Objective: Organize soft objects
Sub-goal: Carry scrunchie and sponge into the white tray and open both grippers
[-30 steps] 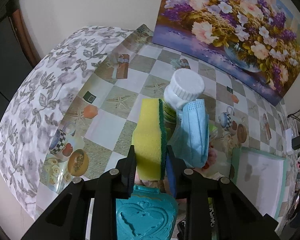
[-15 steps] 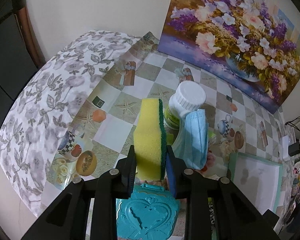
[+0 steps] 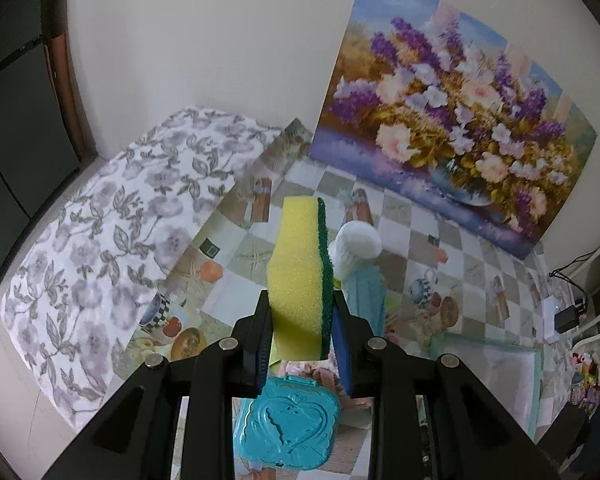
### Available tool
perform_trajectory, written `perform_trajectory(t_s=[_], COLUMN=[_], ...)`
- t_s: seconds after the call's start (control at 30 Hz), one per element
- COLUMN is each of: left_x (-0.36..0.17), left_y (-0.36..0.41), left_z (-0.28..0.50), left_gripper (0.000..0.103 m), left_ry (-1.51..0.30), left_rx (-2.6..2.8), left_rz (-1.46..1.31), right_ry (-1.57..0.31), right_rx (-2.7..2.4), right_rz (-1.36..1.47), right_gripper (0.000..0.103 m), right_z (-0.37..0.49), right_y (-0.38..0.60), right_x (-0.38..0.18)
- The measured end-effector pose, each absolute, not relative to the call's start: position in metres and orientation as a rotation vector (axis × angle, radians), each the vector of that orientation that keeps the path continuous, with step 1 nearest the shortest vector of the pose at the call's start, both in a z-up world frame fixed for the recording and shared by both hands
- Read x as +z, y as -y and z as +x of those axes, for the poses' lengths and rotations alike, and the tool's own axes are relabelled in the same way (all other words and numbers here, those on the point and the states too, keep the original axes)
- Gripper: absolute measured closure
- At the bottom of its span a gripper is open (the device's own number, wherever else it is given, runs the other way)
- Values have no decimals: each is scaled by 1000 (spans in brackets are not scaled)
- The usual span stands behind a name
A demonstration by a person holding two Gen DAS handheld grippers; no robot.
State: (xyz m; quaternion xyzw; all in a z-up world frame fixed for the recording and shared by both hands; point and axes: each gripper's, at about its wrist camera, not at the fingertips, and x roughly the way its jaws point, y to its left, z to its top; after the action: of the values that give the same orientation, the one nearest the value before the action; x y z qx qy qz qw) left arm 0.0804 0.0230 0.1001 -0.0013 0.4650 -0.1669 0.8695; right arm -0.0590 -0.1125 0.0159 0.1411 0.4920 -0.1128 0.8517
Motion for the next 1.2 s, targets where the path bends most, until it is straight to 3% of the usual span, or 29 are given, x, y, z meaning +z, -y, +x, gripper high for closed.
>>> perform_trajectory(t_s=[0.3,0.67,1.2], left_x=[109,102,56], left_y=[-7,67,165], left_z=[60,-6,-112], left_gripper=[75,74,74], left_ry=[-960,-951,-960], left_rx=[-383,-550,-779], left_rz=[29,233,584], right_ry=[-1032,-1000,-989], right_rx=[-435,-758,-954], right_rz=[339,555,710], right_gripper=[68,67,65], right_z=[-80,-157,-226], right_y=[170,273,328], right_x=[23,25,6])
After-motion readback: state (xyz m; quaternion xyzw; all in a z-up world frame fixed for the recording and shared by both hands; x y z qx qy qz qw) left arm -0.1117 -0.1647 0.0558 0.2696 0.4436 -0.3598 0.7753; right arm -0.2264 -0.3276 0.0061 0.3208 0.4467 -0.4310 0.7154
